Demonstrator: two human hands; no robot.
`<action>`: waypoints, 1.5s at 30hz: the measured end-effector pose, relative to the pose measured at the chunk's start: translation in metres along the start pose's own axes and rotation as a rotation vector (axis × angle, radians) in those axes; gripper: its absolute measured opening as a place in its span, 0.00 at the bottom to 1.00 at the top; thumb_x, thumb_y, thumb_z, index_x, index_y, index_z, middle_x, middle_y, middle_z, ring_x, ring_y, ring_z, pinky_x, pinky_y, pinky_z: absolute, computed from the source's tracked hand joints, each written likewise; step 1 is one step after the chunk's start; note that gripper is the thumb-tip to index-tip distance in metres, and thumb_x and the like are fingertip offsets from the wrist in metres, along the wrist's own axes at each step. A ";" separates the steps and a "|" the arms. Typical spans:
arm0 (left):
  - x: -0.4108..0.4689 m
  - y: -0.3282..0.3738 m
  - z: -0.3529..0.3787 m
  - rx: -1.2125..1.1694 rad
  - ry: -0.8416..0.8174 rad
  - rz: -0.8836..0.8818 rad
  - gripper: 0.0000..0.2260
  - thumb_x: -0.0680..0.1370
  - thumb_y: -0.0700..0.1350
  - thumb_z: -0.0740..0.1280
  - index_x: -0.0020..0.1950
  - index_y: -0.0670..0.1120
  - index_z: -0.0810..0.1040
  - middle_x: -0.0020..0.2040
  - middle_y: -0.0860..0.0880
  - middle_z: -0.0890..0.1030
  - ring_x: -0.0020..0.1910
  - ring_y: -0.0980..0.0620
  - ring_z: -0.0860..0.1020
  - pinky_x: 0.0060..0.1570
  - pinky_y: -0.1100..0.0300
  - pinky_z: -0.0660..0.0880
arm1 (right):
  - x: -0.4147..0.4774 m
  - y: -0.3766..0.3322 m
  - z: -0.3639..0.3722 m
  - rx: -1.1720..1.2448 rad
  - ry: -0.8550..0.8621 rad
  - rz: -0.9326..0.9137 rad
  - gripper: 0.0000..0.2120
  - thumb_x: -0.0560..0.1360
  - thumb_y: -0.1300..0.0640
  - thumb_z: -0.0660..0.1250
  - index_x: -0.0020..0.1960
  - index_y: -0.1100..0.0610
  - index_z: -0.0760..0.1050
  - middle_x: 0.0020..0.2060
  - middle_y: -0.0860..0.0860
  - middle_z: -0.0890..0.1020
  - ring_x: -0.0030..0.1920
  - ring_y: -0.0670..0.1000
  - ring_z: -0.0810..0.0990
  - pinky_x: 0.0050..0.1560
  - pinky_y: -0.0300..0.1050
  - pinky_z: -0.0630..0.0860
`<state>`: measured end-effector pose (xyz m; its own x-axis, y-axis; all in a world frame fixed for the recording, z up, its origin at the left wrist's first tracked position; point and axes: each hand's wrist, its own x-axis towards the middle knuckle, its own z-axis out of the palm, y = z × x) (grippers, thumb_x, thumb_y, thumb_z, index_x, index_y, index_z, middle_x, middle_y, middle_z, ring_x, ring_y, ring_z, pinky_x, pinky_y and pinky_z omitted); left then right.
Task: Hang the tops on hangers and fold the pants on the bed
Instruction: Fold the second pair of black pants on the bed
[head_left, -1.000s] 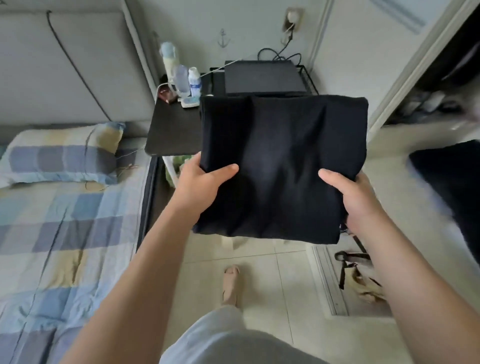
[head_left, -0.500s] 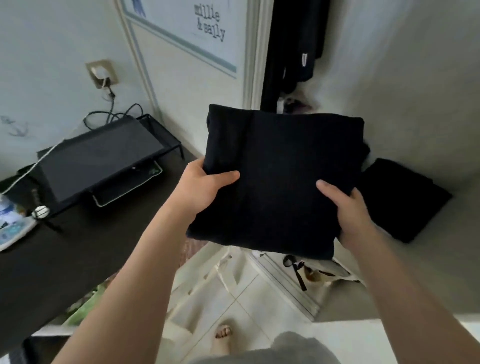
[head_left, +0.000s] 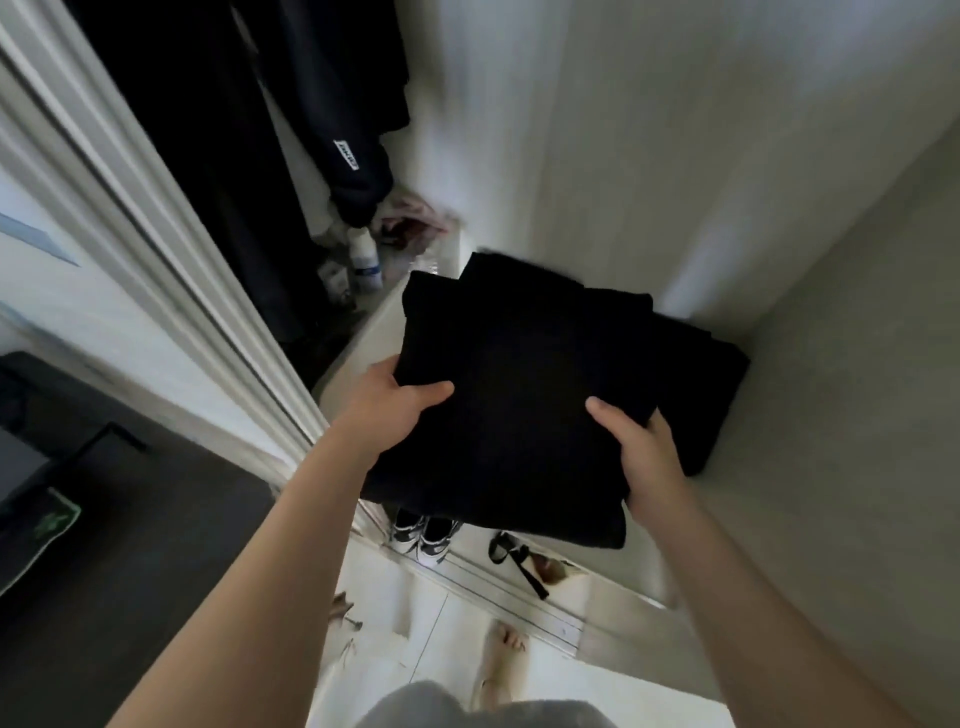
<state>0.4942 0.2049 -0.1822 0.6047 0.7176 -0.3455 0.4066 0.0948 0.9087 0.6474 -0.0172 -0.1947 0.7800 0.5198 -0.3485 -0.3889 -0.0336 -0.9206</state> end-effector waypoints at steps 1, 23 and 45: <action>0.014 -0.002 0.006 0.027 0.008 -0.006 0.12 0.72 0.49 0.77 0.54 0.57 0.81 0.41 0.61 0.85 0.40 0.61 0.83 0.42 0.67 0.77 | 0.012 0.004 -0.001 0.005 0.019 0.025 0.20 0.64 0.47 0.79 0.54 0.35 0.80 0.52 0.39 0.85 0.51 0.42 0.85 0.47 0.41 0.79; 0.355 -0.022 0.097 0.457 0.142 0.206 0.25 0.79 0.44 0.69 0.75 0.47 0.68 0.69 0.43 0.74 0.70 0.41 0.71 0.69 0.45 0.69 | 0.331 0.048 0.039 -0.275 0.214 0.179 0.35 0.72 0.53 0.77 0.74 0.48 0.64 0.62 0.51 0.79 0.62 0.56 0.80 0.64 0.59 0.77; 0.427 -0.111 0.162 1.044 0.109 0.431 0.26 0.84 0.63 0.43 0.82 0.60 0.42 0.83 0.46 0.48 0.82 0.44 0.47 0.79 0.43 0.48 | 0.409 0.146 0.059 -1.526 0.079 -0.302 0.36 0.77 0.33 0.49 0.79 0.38 0.36 0.81 0.49 0.39 0.80 0.51 0.34 0.70 0.76 0.41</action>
<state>0.8179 0.3891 -0.4681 0.7908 0.6119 0.0173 0.5818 -0.7601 0.2894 0.8804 0.2406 -0.4614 0.7766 0.6240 -0.0866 0.5919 -0.7698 -0.2389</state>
